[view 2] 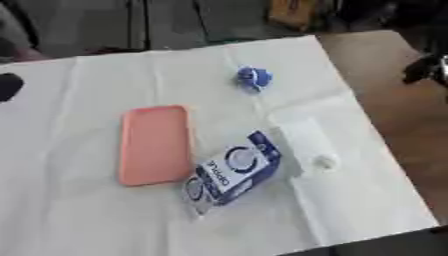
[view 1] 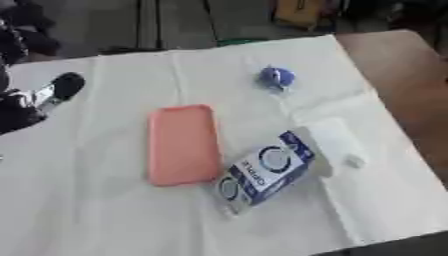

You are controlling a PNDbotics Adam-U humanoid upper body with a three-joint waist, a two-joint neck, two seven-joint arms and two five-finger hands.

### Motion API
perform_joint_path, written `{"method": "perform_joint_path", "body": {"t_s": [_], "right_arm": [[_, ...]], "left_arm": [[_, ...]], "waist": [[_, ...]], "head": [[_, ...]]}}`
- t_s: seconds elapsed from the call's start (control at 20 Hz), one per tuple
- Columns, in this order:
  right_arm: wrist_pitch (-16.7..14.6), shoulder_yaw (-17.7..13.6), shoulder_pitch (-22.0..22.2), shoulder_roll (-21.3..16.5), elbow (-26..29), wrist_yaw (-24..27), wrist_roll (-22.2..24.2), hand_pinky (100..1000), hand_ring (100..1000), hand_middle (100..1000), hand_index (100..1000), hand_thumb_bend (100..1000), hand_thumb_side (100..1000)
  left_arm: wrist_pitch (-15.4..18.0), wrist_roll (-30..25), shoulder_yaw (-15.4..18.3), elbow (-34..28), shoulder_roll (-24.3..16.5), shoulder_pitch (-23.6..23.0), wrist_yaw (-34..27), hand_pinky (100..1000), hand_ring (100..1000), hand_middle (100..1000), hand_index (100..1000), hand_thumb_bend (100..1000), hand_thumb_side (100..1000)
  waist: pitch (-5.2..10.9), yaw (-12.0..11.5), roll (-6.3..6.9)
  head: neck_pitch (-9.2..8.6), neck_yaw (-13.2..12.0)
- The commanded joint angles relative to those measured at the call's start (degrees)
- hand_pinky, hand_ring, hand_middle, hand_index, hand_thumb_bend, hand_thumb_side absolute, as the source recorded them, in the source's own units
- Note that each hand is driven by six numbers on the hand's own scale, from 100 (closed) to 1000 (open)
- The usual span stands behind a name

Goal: Pick up objects on the table and place them in the box.

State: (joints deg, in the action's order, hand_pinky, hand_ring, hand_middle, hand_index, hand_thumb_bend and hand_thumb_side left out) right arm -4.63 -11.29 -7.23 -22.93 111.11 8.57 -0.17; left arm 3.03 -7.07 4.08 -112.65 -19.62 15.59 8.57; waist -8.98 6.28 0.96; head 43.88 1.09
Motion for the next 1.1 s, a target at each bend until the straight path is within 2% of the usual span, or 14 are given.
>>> {"method": "perform_joint_path", "body": {"t_s": [0.05,0.55,0.75,0.8,0.85,1.0,1.1], "right_arm": [[-0.2,-0.5,-0.4,-1.5,0.9,-0.3,0.0,459,503,746,927,261,635],[-0.2,-0.5,-0.4,-1.5,0.9,-0.4,0.1,459,503,746,927,262,635],[-0.2,-0.5,-0.3,-1.6,0.9,-0.4,0.1,459,503,746,928,263,635],[-0.2,-0.5,-0.3,-1.6,0.9,-0.4,0.1,459,503,746,928,263,635],[-0.2,-0.4,-0.4,-1.6,0.8,-0.3,0.2,459,503,746,928,263,635],[-0.2,-0.3,-0.5,-1.6,0.8,-0.2,0.4,460,503,745,928,262,635],[-0.3,-0.2,-0.5,-1.6,0.8,-0.1,0.4,460,503,745,928,263,635]], "left_arm": [[0.1,-0.3,0.2,-1.1,-1.6,0.8,0.1,671,642,700,835,819,467],[0.3,-1.8,-0.9,-1.5,-2.6,1.7,-0.1,672,643,701,837,818,469],[0.2,-4.0,-2.9,-1.8,-4.3,3.2,0.0,670,638,698,837,812,491],[0.2,-4.8,-3.6,-1.8,-4.8,3.6,0.2,668,634,699,842,785,558],[0.1,-6.8,-5.4,-1.7,-5.9,4.7,0.7,668,634,699,842,785,558],[0.2,-13.0,-10.4,-0.9,-8.2,7.8,3.2,673,640,707,848,784,660],[1.0,-16.8,-13.6,-0.1,-9.3,10.4,5.6,675,643,710,850,789,679]], "waist": [[0.58,-0.1,-0.06],[0.55,0.1,0.0],[0.59,0.1,0.05],[0.62,0.2,0.07],[0.67,0.2,0.09],[0.8,0.4,0.01],[0.91,0.6,-0.14]], "head": [[0.24,0.0],[0.24,0.0],[0.24,0.0],[0.24,-0.1],[0.24,-0.1],[0.24,-0.1],[0.24,-0.2]]}}
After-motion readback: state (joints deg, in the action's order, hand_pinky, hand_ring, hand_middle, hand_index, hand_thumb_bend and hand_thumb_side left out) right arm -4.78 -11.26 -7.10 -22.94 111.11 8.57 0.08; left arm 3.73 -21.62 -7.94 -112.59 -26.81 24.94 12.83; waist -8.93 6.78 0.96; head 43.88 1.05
